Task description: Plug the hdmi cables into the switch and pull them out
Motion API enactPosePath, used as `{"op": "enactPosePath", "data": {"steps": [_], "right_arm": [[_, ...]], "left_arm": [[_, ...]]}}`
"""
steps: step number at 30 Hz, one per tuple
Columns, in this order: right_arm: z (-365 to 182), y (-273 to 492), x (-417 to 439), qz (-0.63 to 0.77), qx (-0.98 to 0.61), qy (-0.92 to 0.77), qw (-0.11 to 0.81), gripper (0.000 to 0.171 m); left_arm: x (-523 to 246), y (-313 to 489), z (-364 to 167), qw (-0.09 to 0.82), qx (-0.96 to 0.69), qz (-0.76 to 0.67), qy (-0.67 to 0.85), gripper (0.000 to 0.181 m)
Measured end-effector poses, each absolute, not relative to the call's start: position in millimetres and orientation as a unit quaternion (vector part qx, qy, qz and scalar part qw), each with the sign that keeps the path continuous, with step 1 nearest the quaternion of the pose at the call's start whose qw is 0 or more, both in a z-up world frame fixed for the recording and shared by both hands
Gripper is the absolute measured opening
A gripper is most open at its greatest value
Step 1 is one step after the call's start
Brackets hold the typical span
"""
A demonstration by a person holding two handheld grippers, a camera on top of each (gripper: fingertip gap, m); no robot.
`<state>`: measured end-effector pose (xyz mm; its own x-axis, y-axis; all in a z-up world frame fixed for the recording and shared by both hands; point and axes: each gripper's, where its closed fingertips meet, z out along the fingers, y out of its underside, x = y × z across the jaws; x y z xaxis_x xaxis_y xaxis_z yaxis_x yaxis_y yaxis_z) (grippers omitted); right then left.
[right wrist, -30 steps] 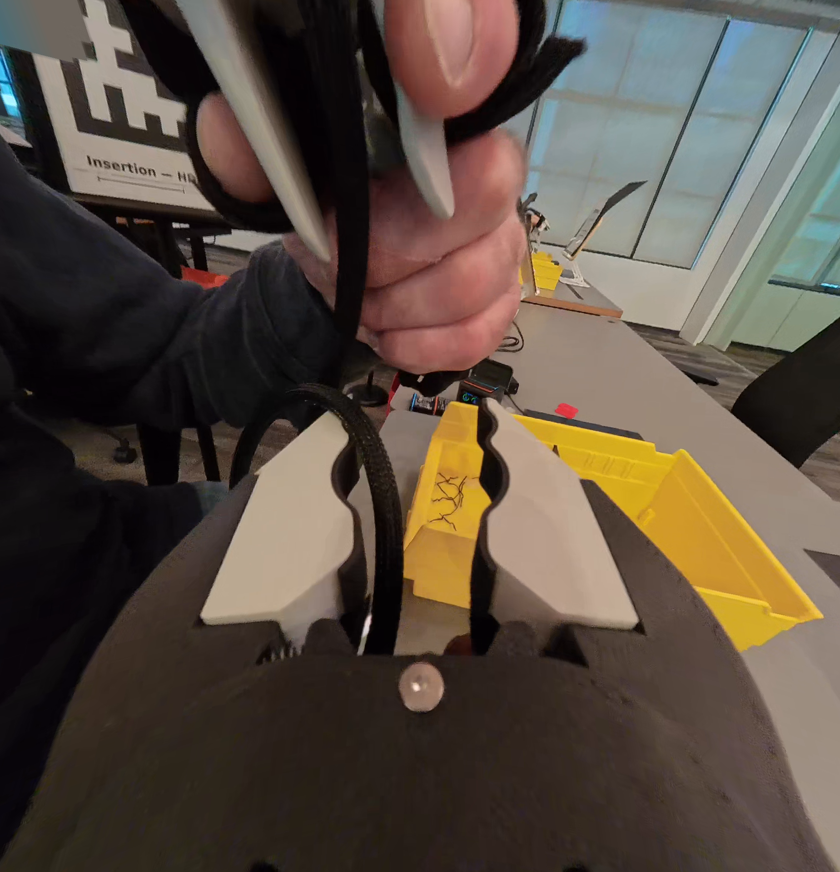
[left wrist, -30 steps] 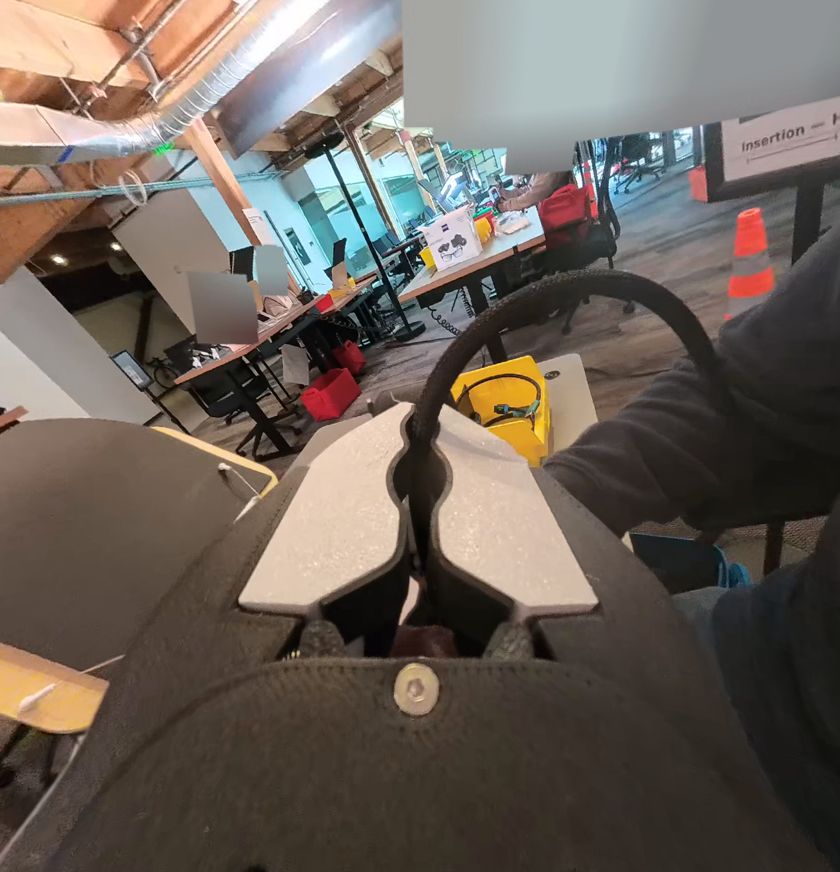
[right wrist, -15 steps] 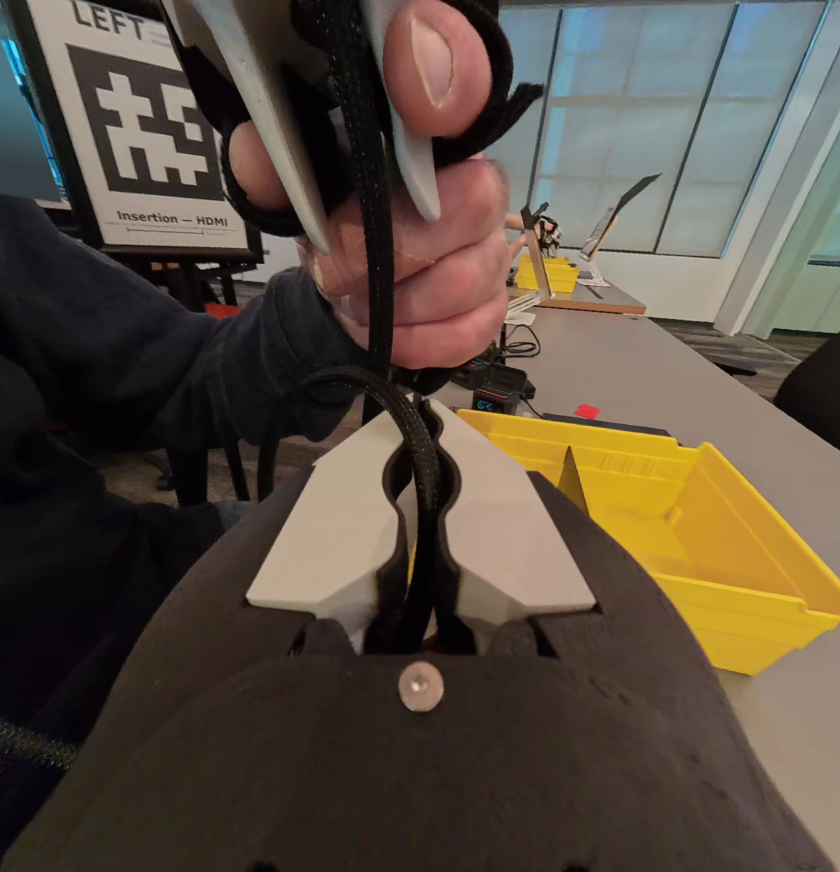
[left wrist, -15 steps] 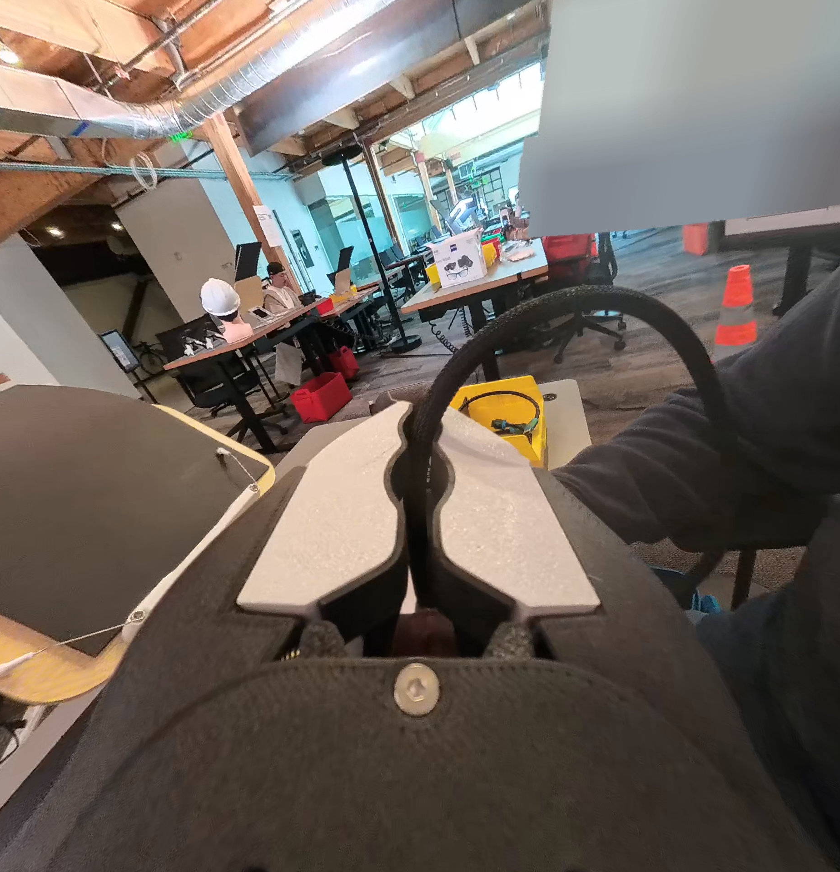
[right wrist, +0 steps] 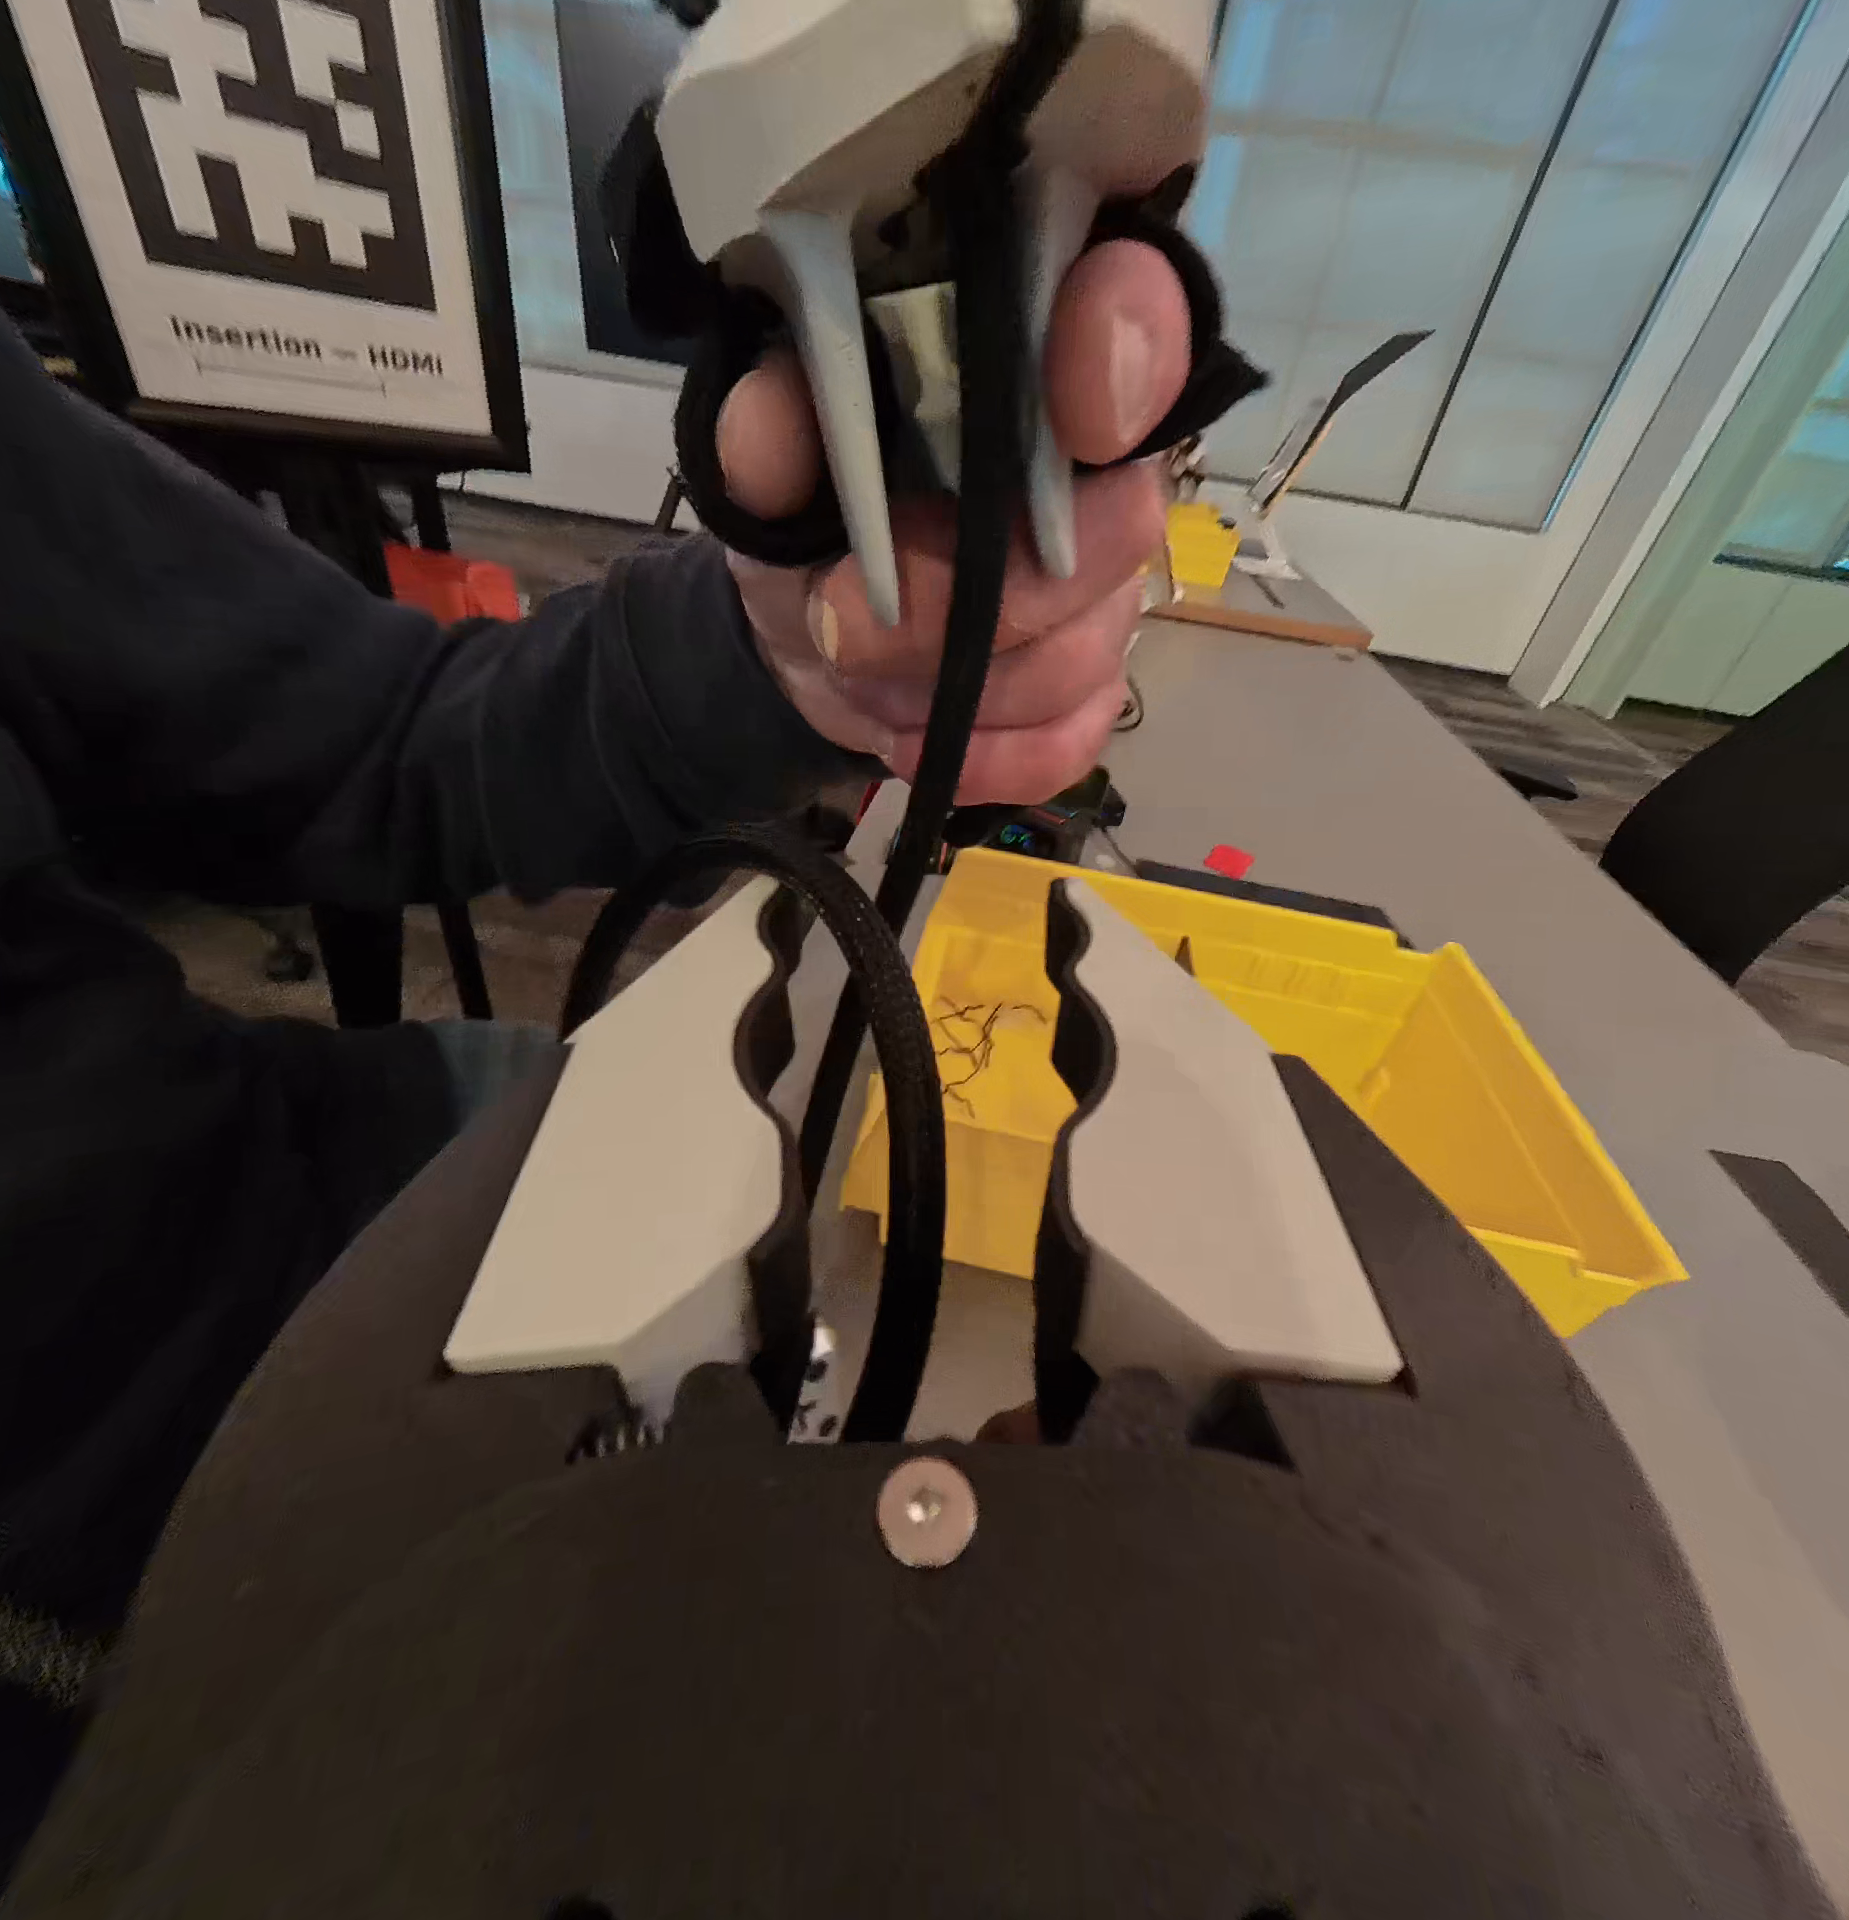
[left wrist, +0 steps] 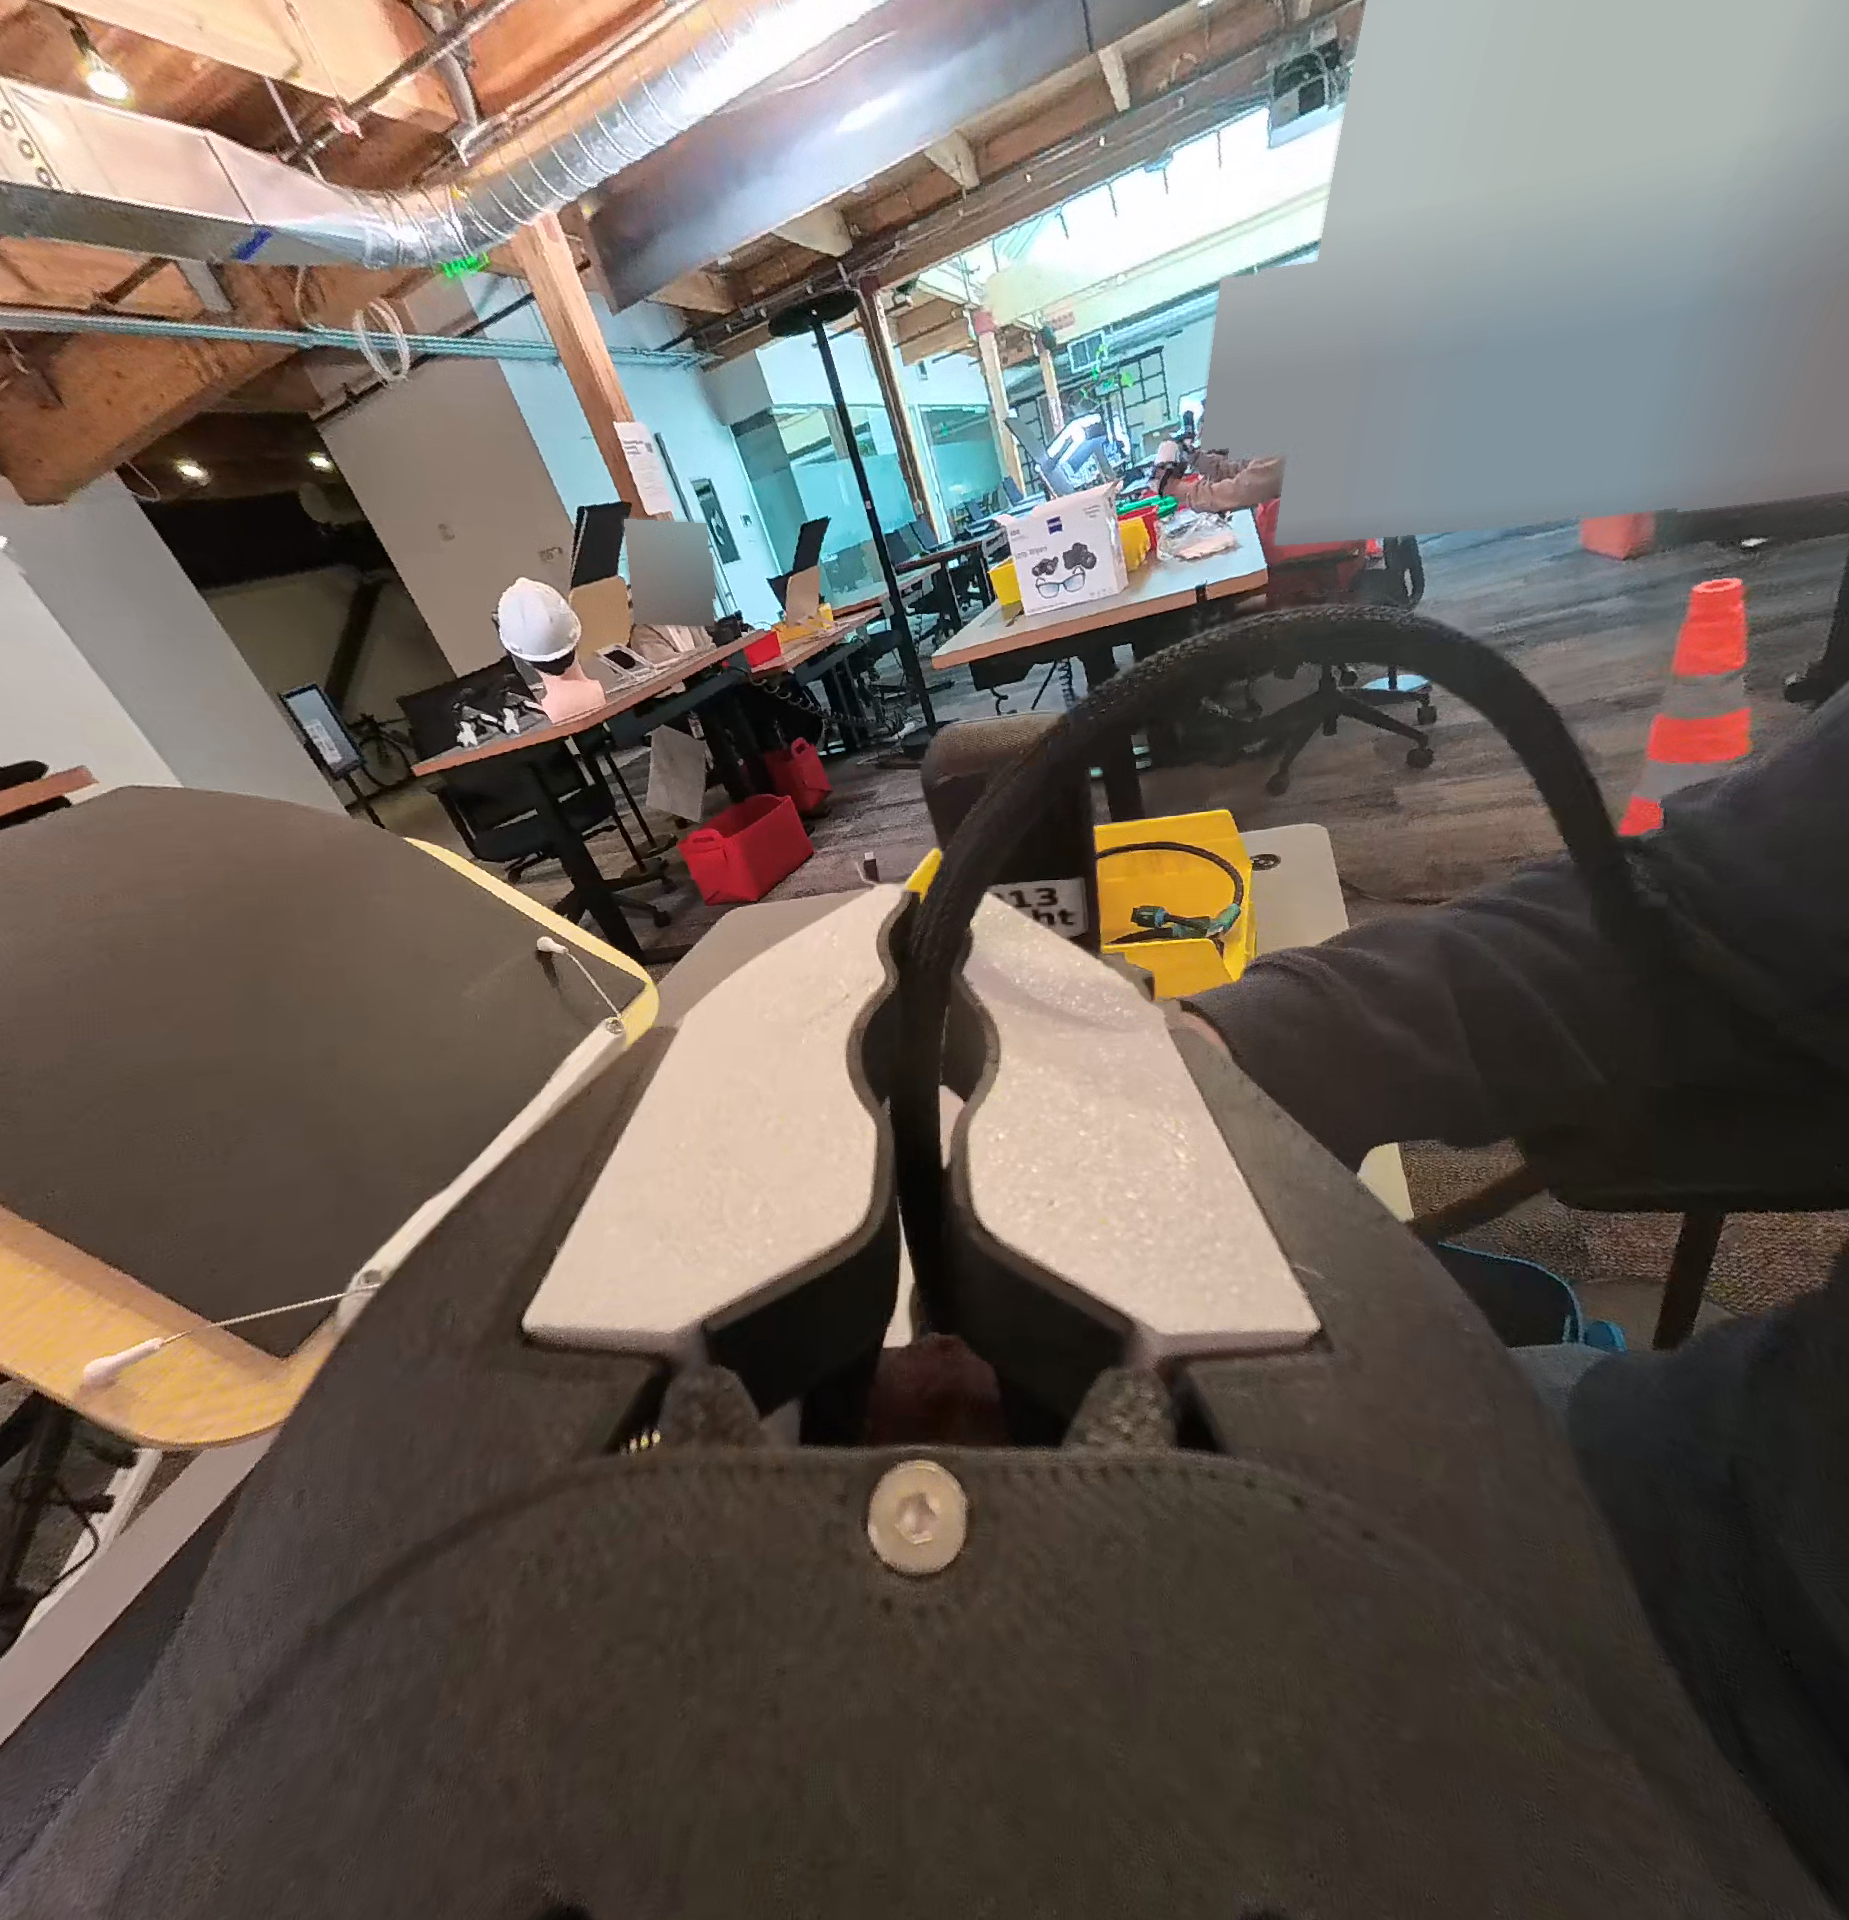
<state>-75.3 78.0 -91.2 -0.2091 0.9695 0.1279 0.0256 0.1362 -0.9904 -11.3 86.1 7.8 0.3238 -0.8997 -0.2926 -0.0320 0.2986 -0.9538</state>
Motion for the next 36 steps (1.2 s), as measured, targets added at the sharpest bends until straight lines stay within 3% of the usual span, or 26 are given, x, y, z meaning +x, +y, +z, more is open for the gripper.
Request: {"op": "enactPosePath", "data": {"steps": [1, 2, 4, 5, 9, 20, 36], "right_arm": [[-95, 75, -79, 0.503, -0.422, -0.598, 0.460, 0.050], [-98, 73, -83, 0.499, -0.424, -0.600, 0.459, 0.042], [-102, 75, -89, 0.499, -0.436, -0.593, 0.457, 0.007], [-102, 75, -89, 0.514, -0.438, -0.585, 0.448, 0.005], [-104, 88, -82, 0.502, -0.461, -0.575, 0.453, 0.004], [-55, 150, -20, 0.362, -0.530, -0.565, 0.519, 0.003], [43, 268, 263, -0.025, -0.676, -0.435, 0.595, 0.004]], "left_arm": [[-9, 86, 5, 0.646, -0.492, -0.333, 0.480, 0.001], [-5, 86, 1, 0.644, -0.494, -0.328, 0.484, 0.001], [1, 85, -5, 0.637, -0.496, -0.320, 0.496, 0.001], [2, 84, -7, 0.636, -0.495, -0.317, 0.500, 0.001], [-2, 88, -10, 0.634, -0.505, -0.290, 0.509, 0.003], [-34, 128, -39, 0.605, -0.581, -0.175, 0.515, 0.041], [-59, 159, -65, 0.587, -0.626, -0.081, 0.507, 0.036]]}}
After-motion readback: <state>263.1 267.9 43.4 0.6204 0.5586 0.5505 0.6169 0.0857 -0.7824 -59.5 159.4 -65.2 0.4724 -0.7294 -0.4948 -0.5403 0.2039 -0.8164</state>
